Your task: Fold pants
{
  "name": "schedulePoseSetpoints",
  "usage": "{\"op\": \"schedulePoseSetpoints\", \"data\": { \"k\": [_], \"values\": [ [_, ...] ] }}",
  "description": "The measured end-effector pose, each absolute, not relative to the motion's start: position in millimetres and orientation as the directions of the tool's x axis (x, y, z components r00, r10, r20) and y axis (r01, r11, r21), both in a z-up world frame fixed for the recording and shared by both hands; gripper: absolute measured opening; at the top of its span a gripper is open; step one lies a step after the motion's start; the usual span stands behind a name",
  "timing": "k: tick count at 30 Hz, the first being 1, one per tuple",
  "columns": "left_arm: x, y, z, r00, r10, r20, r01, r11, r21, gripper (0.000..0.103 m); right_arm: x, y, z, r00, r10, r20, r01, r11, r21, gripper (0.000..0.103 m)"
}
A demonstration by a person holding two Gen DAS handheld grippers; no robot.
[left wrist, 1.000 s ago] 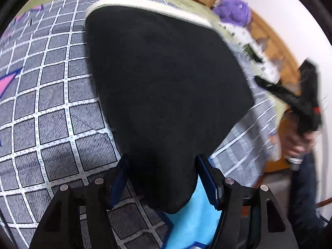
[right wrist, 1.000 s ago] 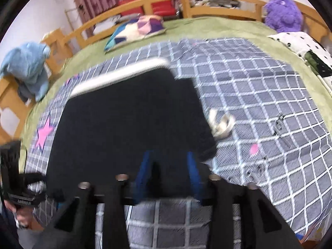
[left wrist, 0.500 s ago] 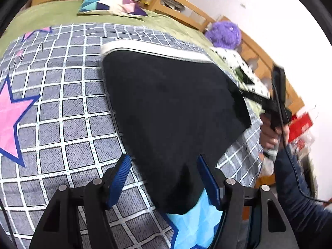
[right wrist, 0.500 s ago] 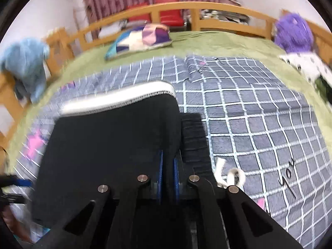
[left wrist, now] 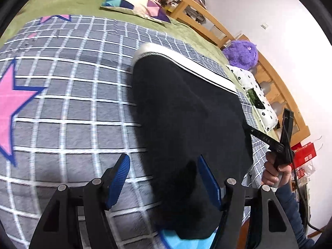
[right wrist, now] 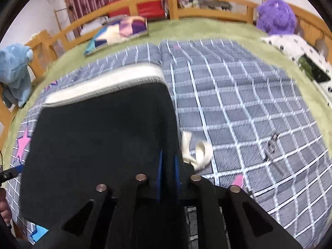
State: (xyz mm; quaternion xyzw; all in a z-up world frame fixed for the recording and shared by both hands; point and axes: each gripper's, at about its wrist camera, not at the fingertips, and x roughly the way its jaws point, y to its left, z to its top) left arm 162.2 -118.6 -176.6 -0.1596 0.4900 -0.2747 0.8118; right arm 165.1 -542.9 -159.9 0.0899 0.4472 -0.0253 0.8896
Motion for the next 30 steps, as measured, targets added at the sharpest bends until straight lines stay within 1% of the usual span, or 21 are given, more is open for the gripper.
{"op": "schedulePoseSetpoints", "data": {
  "k": [2,3,4,5,8,10,12,13,14,16,17,18,19,20,21,22,23,25,26,28,30],
  "values": [
    [170,-130,-178,0.379,-0.596,-0.708,0.304,0.803,-0.513,0.066,165,-556,-156,0.607,0.063,-0.792,0.152,0.969,0.194,0.033],
    [174,-133,-180,0.387,-0.584,-0.714,0.304,0.811,-0.499,0.066,163,-564,-151,0.616,0.087,-0.783,0.165,0.958,0.236,0.035],
    [176,-136,-182,0.389,-0.577,-0.718,0.303,0.816,-0.492,0.066,160,-571,-148,0.633,0.096,-0.768,0.177,0.948,0.264,0.041],
    [181,-139,-184,0.387,-0.576,-0.72,0.301,0.817,-0.492,0.066,159,-576,-146,0.643,0.103,-0.759,0.182,0.942,0.282,0.05],
    [201,-151,-200,0.353,-0.594,-0.723,0.281,0.804,-0.524,0.07,170,-574,-167,0.569,0.164,-0.806,0.15,0.943,0.298,0.05],
    [212,-156,-213,0.324,-0.611,-0.722,0.262,0.792,-0.552,0.07,170,-574,-175,0.594,0.204,-0.778,0.129,0.931,0.343,0.053],
    [217,-160,-215,0.331,-0.626,-0.706,0.275,0.78,-0.562,0.07,177,-581,-183,0.589,0.279,-0.759,0.122,0.897,0.424,0.055],
    [218,-164,-215,0.332,-0.625,-0.706,0.286,0.78,-0.557,0.069,181,-586,-189,0.582,0.323,-0.746,0.119,0.874,0.471,0.06],
    [221,-167,-215,0.33,-0.625,-0.707,0.291,0.78,-0.554,0.067,187,-591,-197,0.568,0.372,-0.734,0.114,0.848,0.518,0.065],
    [226,-171,-216,0.328,-0.626,-0.707,0.278,0.779,-0.562,0.063,197,-597,-209,0.541,0.466,-0.701,0.103,0.79,0.604,0.067],
    [227,-170,-216,0.324,-0.629,-0.707,0.271,0.777,-0.568,0.056,201,-596,-213,0.528,0.499,-0.687,0.096,0.768,0.633,0.068],
    [228,-169,-213,0.32,-0.637,-0.701,0.271,0.77,-0.577,0.05,204,-591,-214,0.521,0.505,-0.688,0.088,0.77,0.632,0.068],
    [228,-167,-209,0.32,-0.644,-0.695,0.278,0.765,-0.581,0.041,205,-585,-212,0.517,0.501,-0.694,0.079,0.779,0.622,0.068],
    [228,-165,-206,0.314,-0.653,-0.689,0.286,0.758,-0.587,0.035,205,-576,-208,0.517,0.468,-0.717,0.076,0.809,0.583,0.063],
    [229,-162,-200,0.308,-0.661,-0.684,0.297,0.75,-0.591,0.032,203,-569,-203,0.523,0.442,-0.729,0.068,0.831,0.552,0.057],
    [229,-160,-196,0.304,-0.667,-0.681,0.305,0.745,-0.594,0.028,202,-566,-198,0.528,0.421,-0.738,0.061,0.848,0.527,0.047],
    [229,-158,-189,0.296,-0.676,-0.674,0.32,0.736,-0.597,0.025,199,-563,-189,0.534,0.406,-0.742,0.067,0.854,0.516,0.031],
    [228,-148,-167,0.293,-0.705,-0.646,0.348,0.708,-0.615,0.024,189,-563,-169,0.572,0.412,-0.709,0.09,0.828,0.554,0.025],
    [228,-144,-158,0.299,-0.707,-0.641,0.353,0.706,-0.614,0.023,184,-554,-155,0.592,0.398,-0.701,0.084,0.835,0.544,0.024],
    [227,-128,-132,0.332,-0.685,-0.648,0.369,0.727,-0.58,0.023,180,-524,-134,0.606,0.354,-0.712,0.051,0.876,0.479,0.022],
    [227,-93,-106,0.38,-0.653,-0.656,0.355,0.757,-0.548,0.023,180,-489,-118,0.61,0.382,-0.694,0.007,0.873,0.487,0.019]
  ]
}}
